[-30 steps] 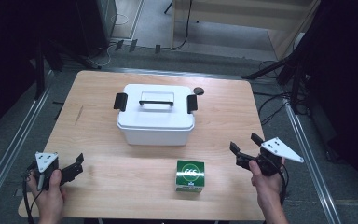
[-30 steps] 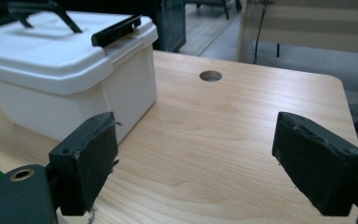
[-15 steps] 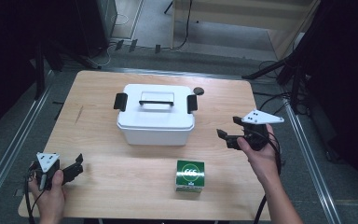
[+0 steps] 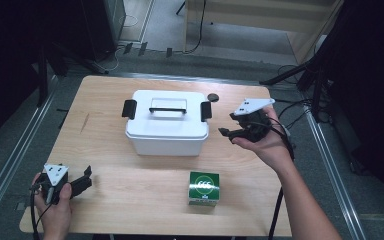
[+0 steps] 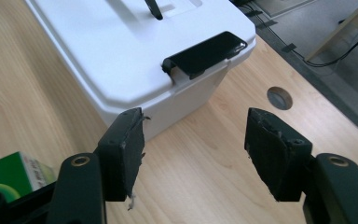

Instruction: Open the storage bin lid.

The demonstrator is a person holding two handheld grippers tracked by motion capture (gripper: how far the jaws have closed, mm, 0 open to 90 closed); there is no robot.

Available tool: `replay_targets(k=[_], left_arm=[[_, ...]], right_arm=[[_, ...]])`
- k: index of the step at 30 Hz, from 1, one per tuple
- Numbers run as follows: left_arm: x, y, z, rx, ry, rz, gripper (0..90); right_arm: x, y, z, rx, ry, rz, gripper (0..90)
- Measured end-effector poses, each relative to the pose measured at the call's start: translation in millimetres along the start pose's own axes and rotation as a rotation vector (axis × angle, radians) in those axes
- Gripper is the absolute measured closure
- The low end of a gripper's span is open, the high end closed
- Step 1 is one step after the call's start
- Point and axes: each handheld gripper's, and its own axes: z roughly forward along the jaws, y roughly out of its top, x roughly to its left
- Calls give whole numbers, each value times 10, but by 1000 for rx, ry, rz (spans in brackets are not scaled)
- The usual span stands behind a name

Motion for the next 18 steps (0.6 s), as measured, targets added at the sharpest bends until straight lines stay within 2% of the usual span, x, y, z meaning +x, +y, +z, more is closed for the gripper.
replay_targets(k=[1, 3, 8, 10, 11, 12, 13, 15, 16, 18], left_arm=[[0, 0, 0, 0, 0, 0, 136], [4, 0, -1, -2, 1, -3, 136], [8, -4, -6, -3, -5, -3, 137], [6, -3, -4, -1, -6, 0, 137], [4, -2, -4, 2, -9, 1, 137], [4, -2, -4, 2, -9, 1, 137], [4, -2, -4, 2, -7, 2, 137], [5, -2, -1, 2, -9, 1, 137], [5, -2, -1, 2, -9, 1, 137], [6, -1, -1, 4, -10, 0, 137]], right_arm=[[0, 0, 0, 0, 0, 0, 383], [11, 132, 50, 42, -10, -60, 410], [-3, 299, 78, 48, 5, -107, 475], [-6, 376, 97, 61, 10, -148, 510], [-13, 444, 123, 72, 28, -173, 532], [-13, 444, 123, 72, 28, -173, 532], [-33, 502, 157, 85, 56, -194, 565], [-55, 556, 197, 107, 75, -219, 595], [-55, 556, 197, 107, 75, -219, 595], [-65, 606, 240, 125, 101, -256, 603]])
